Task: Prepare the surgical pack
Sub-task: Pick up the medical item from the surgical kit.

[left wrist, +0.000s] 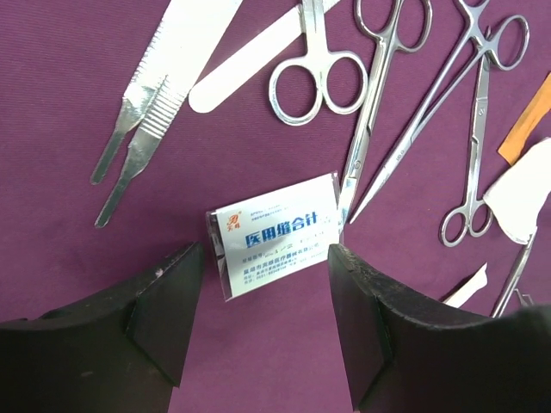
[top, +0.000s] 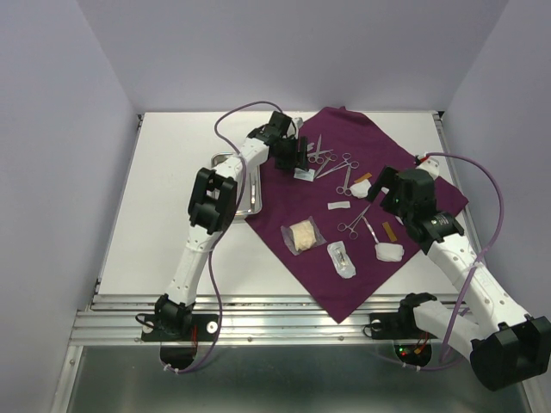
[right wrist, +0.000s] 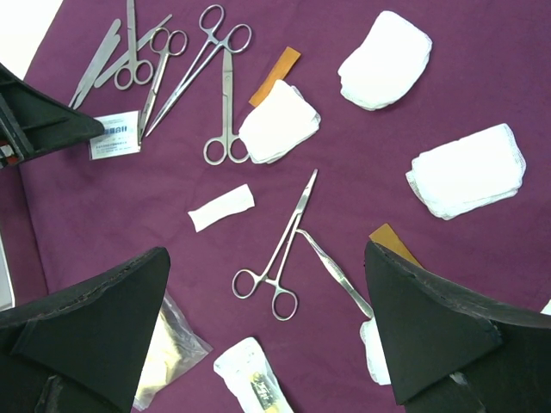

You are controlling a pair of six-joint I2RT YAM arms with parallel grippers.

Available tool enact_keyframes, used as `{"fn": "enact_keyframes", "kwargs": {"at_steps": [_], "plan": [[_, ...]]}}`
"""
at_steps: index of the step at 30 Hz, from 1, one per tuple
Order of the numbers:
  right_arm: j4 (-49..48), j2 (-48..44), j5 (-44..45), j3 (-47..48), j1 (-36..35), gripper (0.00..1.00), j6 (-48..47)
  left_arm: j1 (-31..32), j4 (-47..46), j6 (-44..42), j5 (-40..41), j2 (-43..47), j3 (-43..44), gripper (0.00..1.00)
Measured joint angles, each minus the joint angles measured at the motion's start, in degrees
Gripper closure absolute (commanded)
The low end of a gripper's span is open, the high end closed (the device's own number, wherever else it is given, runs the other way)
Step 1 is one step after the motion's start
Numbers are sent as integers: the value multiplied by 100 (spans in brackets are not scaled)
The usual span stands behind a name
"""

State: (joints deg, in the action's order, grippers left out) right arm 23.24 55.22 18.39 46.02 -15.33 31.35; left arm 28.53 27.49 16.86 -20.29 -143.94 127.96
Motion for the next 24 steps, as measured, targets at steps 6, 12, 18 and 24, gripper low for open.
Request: {"fn": "enact_keyframes", "kwargs": {"at_steps": [6, 12, 18, 24], "plan": [[35, -2, 0, 0, 0, 0, -2, -7, -133, 92, -269, -116, 24, 30], [37, -2, 0, 0, 0, 0, -2, -4, -203, 146, -380, -151, 44, 40], [37, -2, 0, 0, 0, 0, -2, 24, -195, 210, -479, -195, 44, 69], [37, -2, 0, 0, 0, 0, 0, 63, -212, 247, -496, -210, 28, 94]]}}
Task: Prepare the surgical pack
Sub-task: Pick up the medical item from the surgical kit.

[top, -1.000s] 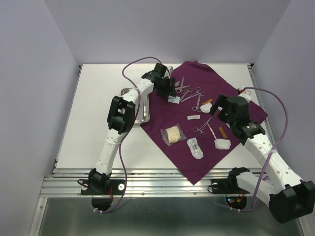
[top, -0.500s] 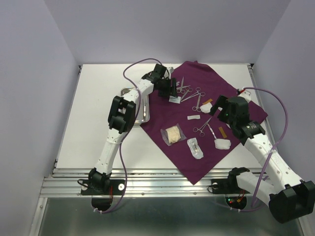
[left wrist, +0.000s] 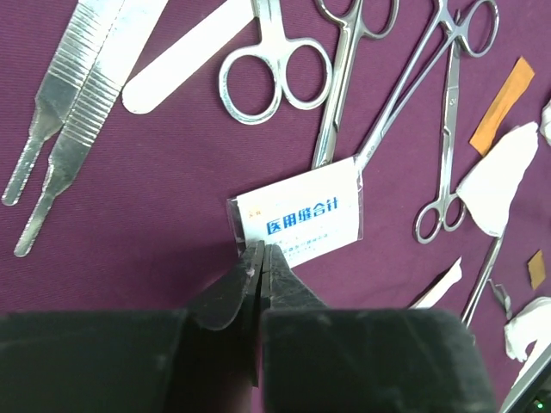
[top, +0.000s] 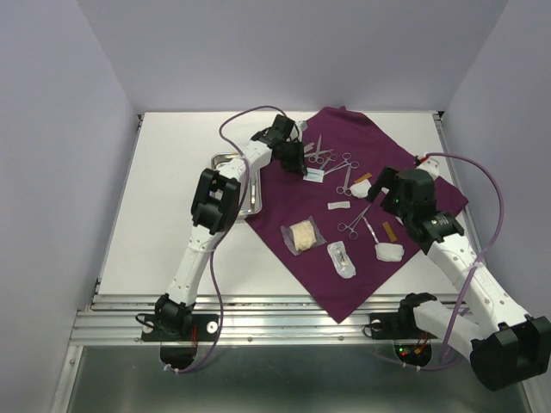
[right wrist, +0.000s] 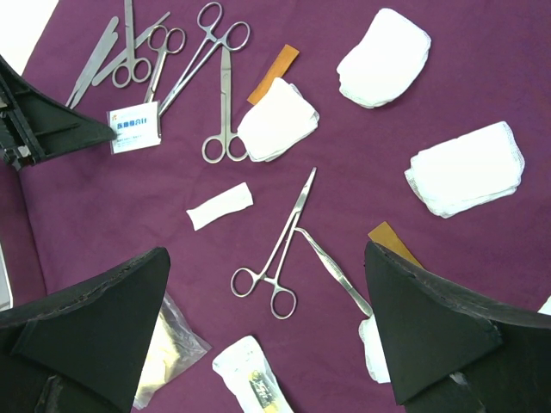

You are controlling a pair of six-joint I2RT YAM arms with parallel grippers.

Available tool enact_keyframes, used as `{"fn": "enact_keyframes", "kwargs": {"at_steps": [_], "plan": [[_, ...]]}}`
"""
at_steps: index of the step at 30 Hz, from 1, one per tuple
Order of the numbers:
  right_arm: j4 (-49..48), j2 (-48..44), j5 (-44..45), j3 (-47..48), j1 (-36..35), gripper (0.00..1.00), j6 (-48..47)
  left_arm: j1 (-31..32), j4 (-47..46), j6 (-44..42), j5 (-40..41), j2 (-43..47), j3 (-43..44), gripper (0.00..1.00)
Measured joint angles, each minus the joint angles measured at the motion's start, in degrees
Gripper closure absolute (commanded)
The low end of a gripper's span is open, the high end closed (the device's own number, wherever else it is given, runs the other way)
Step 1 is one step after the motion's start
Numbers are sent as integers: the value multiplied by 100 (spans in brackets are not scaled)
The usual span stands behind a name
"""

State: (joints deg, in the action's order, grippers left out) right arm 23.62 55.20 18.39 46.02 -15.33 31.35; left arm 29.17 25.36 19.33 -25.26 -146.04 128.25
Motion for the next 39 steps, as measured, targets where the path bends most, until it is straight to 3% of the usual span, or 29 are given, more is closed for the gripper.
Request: {"fn": "enact_keyframes", "kwargs": {"at_steps": [8, 9, 10, 14, 20, 24, 25, 29, 39], "plan": [[4, 0, 0, 0, 0, 0, 20, 2, -157, 74, -26, 7, -166, 93], [4, 0, 0, 0, 0, 0, 20, 2, -192, 81, -22, 26, -199, 88], [7, 0, 0, -2, 0, 0, 20, 2, -201, 81, -2, 39, -214, 71], [20, -2, 0, -2, 0, 0, 24, 31, -219, 90, 164, 79, -219, 50], [-35, 26, -216, -2, 0, 1, 66, 140, -240, 59, 415, 151, -219, 50], [-398, 354, -726, 0, 0, 17, 120, 170, -247, 46, 501, 160, -260, 50], [-573, 555, -962, 0, 0, 26, 160, 168, -243, 46, 507, 168, -267, 49], [-1051, 1449, -1576, 87, 0, 42, 238, 162, -243, 28, 535, 177, -271, 45], [-2188, 4013, -2581, 979, 0, 45, 667, 33, -286, -7, 457, 308, -492, 46]]}}
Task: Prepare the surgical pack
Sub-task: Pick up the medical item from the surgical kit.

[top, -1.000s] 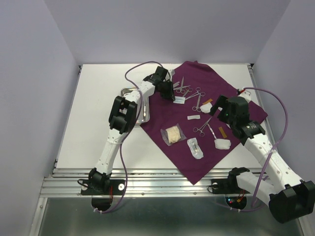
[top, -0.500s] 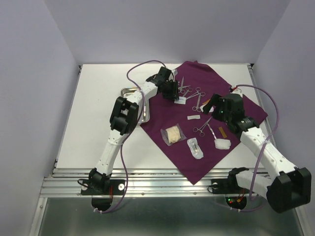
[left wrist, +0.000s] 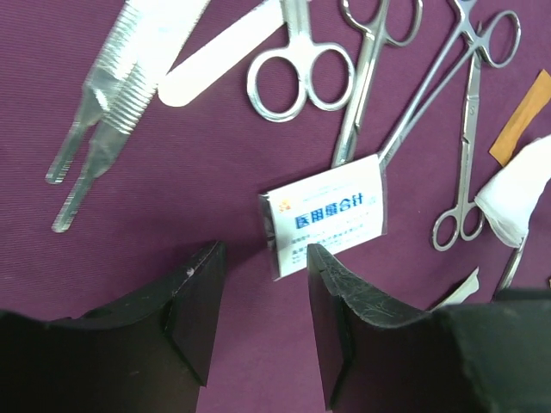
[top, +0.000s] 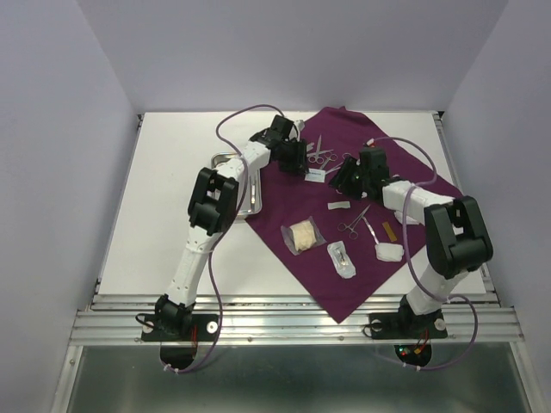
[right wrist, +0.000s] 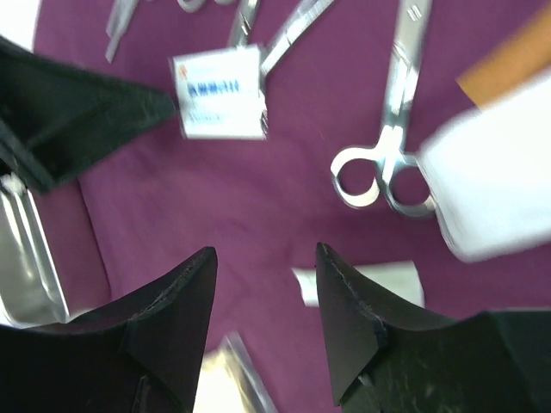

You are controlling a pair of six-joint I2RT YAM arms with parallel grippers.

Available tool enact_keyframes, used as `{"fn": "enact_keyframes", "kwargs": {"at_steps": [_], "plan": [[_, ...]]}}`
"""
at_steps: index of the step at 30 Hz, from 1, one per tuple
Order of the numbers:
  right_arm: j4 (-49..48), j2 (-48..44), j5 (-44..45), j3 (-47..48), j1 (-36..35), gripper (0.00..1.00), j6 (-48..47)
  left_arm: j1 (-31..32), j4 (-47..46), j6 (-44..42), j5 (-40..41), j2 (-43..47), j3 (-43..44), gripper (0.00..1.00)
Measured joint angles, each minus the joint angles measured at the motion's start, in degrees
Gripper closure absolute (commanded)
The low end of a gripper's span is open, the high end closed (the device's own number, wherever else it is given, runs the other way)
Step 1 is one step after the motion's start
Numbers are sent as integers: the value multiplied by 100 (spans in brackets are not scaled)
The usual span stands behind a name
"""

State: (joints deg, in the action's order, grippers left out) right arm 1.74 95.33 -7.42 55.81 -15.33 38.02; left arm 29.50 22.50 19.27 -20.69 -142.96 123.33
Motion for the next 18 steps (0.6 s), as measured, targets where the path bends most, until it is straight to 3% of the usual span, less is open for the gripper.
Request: {"fn": "enact_keyframes", "kwargs": {"at_steps": [18], "plan": [[-651, 2035, -472, 1506, 0, 50, 339, -149, 9, -42, -374, 0, 2, 53]]}}
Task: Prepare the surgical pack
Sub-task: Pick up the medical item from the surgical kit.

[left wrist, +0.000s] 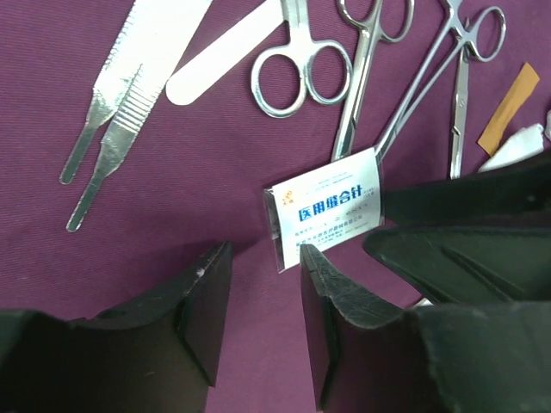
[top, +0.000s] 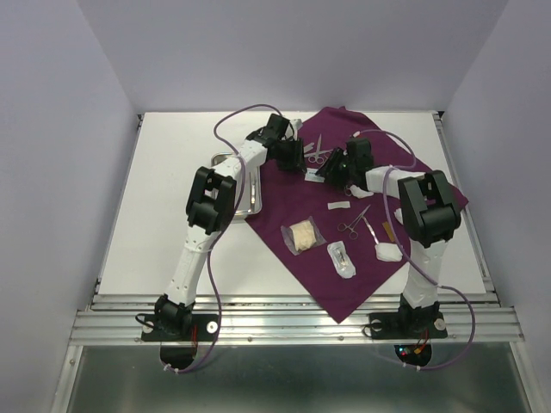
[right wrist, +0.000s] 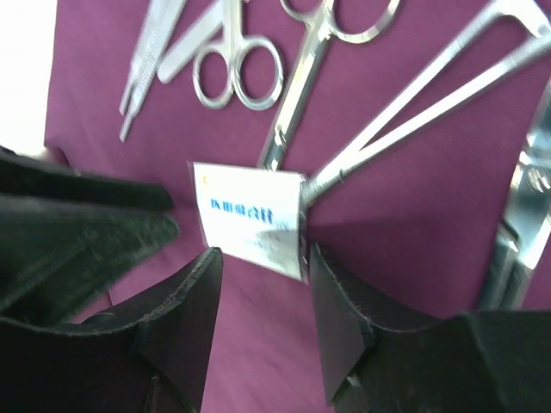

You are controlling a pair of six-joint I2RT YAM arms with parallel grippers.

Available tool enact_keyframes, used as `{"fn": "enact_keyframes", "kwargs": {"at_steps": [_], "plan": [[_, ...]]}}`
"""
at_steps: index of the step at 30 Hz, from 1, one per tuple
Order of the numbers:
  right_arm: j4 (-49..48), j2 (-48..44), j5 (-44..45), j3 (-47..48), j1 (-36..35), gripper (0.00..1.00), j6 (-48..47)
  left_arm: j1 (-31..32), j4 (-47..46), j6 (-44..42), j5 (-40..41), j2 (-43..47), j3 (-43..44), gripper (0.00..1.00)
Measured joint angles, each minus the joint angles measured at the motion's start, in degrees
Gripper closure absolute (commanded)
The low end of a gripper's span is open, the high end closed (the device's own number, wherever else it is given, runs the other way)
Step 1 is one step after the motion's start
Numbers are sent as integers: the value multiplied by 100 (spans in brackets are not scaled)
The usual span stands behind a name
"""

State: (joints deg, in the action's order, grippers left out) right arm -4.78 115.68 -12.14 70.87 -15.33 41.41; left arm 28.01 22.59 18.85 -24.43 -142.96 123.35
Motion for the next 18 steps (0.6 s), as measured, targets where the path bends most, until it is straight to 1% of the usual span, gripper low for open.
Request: {"fn": "enact_keyframes", "kwargs": {"at_steps": [4, 6, 9, 11, 12, 15, 16, 18], "plan": [[-81, 203, -144, 208, 0, 50, 42, -2, 7, -33, -85, 0, 0, 53], [-173, 284, -221, 258, 0, 53, 90, -2, 11, -39, -116, 0, 0, 53], [-267, 321, -286, 258, 0, 61, 164, -13, 17, -55, -170, 0, 0, 53], [-315, 358, -297, 254, 0, 65, 236, -31, 15, -61, -205, 0, 0, 53], [-334, 367, -306, 245, 0, 71, 245, -39, 15, -63, -221, 0, 0, 53], [-352, 369, -326, 221, 0, 79, 308, -44, 15, -66, -260, -2, 0, 54], [-367, 369, -334, 214, 0, 85, 323, -46, 15, -66, -278, -4, 0, 54], [-424, 369, -363, 203, 0, 91, 356, -50, 9, -68, -313, -15, 0, 54]]}}
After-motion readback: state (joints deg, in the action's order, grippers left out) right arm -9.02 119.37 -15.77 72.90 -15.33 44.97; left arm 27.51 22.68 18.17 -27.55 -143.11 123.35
